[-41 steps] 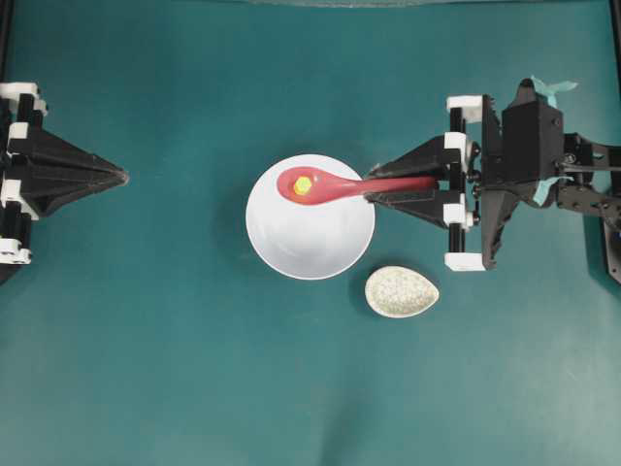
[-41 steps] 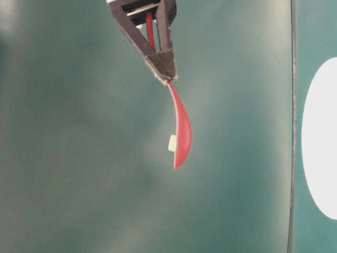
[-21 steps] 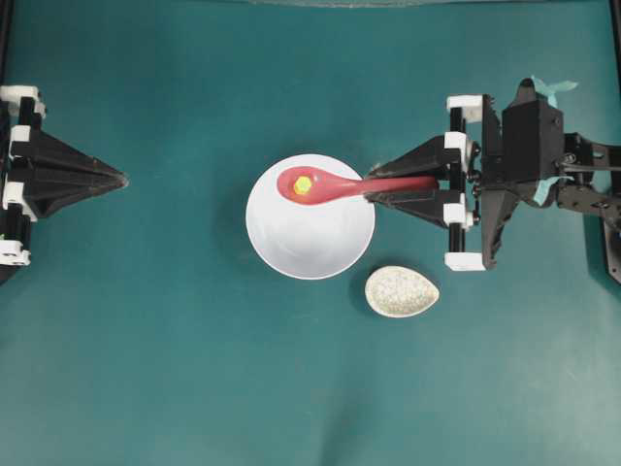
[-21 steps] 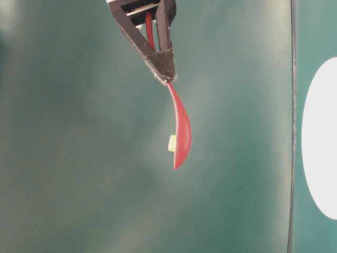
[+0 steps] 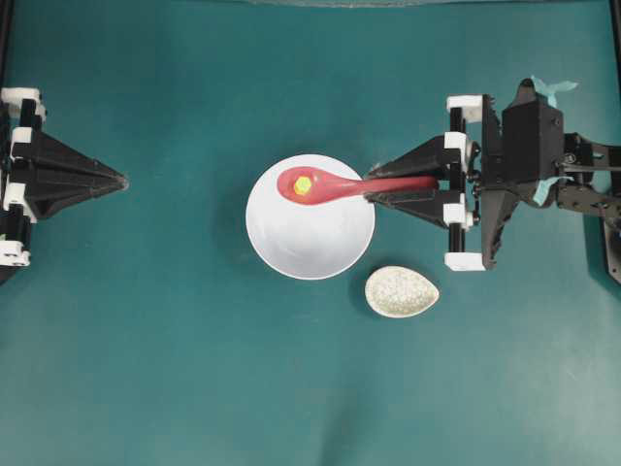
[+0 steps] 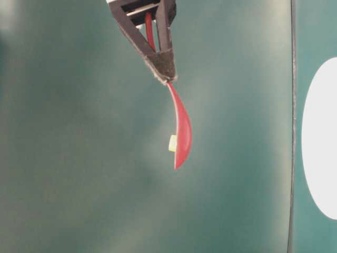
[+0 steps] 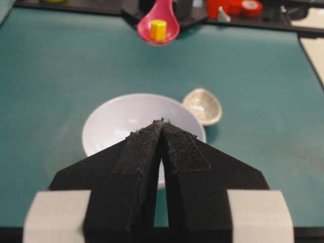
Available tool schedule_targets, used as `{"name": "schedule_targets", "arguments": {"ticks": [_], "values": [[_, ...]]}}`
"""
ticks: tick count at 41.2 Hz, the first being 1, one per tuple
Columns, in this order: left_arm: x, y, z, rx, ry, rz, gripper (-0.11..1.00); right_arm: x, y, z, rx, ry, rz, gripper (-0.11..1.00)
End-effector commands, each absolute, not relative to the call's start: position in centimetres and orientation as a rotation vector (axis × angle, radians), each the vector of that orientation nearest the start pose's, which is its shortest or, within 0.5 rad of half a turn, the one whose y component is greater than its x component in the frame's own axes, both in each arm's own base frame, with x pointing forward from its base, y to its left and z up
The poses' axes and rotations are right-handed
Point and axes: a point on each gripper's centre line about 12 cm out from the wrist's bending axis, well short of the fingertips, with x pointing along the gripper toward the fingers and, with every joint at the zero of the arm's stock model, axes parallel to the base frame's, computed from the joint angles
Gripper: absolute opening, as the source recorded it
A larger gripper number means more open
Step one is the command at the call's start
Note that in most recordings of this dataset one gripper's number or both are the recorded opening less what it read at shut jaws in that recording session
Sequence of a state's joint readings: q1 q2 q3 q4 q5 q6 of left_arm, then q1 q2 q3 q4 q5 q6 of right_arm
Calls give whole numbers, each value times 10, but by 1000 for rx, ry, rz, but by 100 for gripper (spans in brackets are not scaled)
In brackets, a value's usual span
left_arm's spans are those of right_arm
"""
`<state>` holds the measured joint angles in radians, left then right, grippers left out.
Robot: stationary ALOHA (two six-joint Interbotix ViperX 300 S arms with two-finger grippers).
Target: Scoop the yellow hexagonal prism block from the bowl with a spoon using the right arm.
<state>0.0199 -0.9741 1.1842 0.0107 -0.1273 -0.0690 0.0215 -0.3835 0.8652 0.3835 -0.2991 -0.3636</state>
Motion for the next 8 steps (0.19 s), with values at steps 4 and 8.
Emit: {"name": "schedule_targets", "arguments": {"ticks": [4,8], "values": [[199,3,284,-59,38,18,-1,326,-6,280,-24,153,-89,24],[199,3,284,-59,35,17,-1,326,-6,280,-39,152,-85,24]]}}
